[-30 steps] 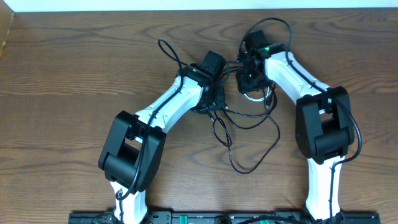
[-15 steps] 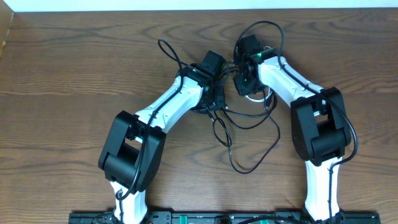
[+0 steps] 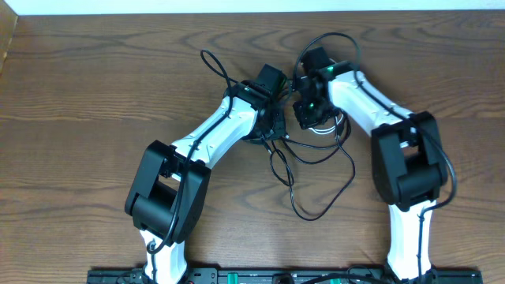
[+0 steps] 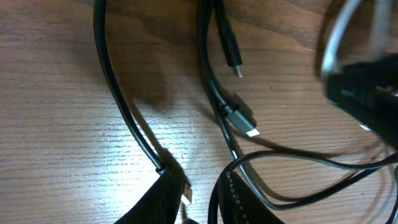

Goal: Untangle cables
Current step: 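Pull the white cable out to the upper right with the right gripper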

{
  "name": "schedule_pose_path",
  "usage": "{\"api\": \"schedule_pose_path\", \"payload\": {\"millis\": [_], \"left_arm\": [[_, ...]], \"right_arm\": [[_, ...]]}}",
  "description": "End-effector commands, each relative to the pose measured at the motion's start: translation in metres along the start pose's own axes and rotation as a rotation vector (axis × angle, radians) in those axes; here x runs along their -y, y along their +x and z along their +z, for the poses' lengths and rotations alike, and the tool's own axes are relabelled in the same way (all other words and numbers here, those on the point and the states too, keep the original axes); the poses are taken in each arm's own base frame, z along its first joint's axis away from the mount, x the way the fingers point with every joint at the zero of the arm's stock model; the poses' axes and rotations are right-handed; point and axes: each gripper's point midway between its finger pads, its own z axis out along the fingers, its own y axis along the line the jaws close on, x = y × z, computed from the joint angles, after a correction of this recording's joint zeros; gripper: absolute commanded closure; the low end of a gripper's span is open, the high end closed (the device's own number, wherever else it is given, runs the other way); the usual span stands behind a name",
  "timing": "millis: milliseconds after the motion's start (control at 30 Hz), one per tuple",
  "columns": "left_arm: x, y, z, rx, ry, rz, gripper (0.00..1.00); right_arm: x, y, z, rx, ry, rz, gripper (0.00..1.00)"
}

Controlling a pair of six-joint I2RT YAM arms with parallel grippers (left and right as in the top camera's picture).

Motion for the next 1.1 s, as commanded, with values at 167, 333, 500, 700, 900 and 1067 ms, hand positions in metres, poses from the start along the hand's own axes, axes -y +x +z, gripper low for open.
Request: {"api": "schedule_pose_path", "payload": {"millis": [167,333,500,700,900,1067], "left_arm": [[-0.006,0.002,0.006,-0.005,-0.021,-0.016,0.74],[-0.006,0.001,0.006,-0.003,-0.02,-0.016,0.74],[-0.005,0.0,0.006,0.001,-0.017,-0.015,0.74],[-0.004,-0.002,0.006,0.009,-0.011,-0.014,0.74],[-0.004,-0.002,0.006,0.009,-0.011,-0.014,0.74],[-0.004,-0.002,0.006,0.009,-0.011,-0.014,0.74]], "right_arm": [[-0.024,-0.034,-0.222,0.507,-0.395,-0.062,0.99],[-0.007,-0.015,-0.313,0.727,-0.434,-0.077,0.99],[-0.001,0.006,-0.381,0.897,-0.47,-0.079,0.99],[0.019,0.01,-0.4,0.936,-0.465,0.088,0.99],[0.02,0.002,-0.364,0.82,-0.495,0.158,0.99],[0.034,-0.003,-0.365,0.847,-0.454,0.168,0.99]]}}
